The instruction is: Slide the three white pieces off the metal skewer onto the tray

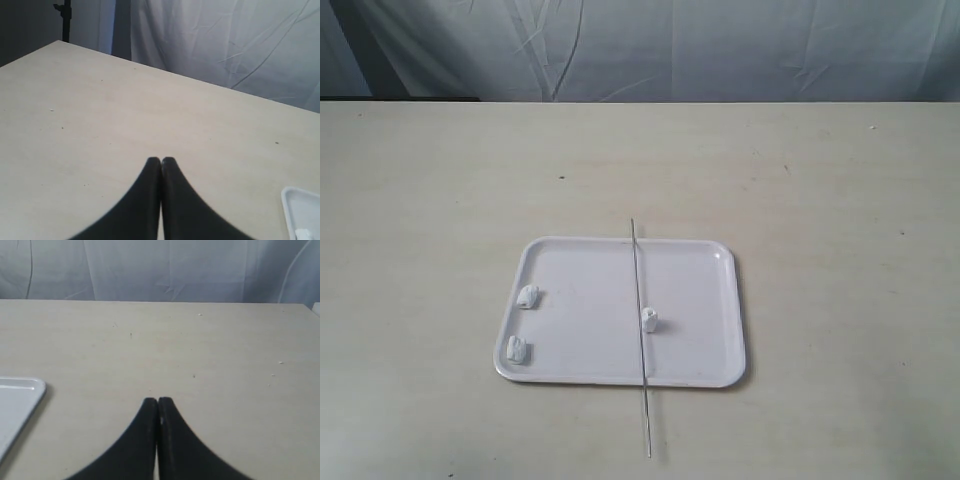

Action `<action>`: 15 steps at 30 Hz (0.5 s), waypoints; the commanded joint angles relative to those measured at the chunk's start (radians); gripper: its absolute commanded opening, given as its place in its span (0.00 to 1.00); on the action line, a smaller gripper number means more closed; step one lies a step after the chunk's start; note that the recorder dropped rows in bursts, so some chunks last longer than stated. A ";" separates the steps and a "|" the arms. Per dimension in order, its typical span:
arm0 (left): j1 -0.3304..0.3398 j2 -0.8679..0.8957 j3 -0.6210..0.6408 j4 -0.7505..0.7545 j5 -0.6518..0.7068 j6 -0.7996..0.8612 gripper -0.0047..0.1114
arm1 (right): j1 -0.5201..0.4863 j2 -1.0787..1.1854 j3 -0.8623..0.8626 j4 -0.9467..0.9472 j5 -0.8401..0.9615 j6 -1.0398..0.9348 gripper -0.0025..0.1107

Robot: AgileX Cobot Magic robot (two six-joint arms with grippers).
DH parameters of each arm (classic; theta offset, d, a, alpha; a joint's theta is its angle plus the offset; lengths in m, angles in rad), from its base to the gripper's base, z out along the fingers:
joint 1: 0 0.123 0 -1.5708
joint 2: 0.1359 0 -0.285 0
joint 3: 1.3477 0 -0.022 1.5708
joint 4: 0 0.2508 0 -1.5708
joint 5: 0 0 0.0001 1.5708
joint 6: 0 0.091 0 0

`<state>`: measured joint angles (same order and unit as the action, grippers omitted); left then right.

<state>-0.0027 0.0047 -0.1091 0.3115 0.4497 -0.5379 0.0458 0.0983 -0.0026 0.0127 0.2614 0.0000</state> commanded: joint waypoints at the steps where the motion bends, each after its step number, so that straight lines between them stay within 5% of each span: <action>1: -0.008 -0.005 0.006 0.013 0.006 0.024 0.04 | -0.004 -0.012 0.003 -0.002 0.024 -0.031 0.02; 15: -0.008 -0.005 0.109 0.025 -0.084 0.029 0.04 | -0.042 -0.098 0.003 -0.030 0.046 -0.034 0.02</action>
<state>-0.0027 0.0042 -0.0055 0.3255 0.3928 -0.5123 0.0301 0.0077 -0.0026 -0.0085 0.3071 -0.0268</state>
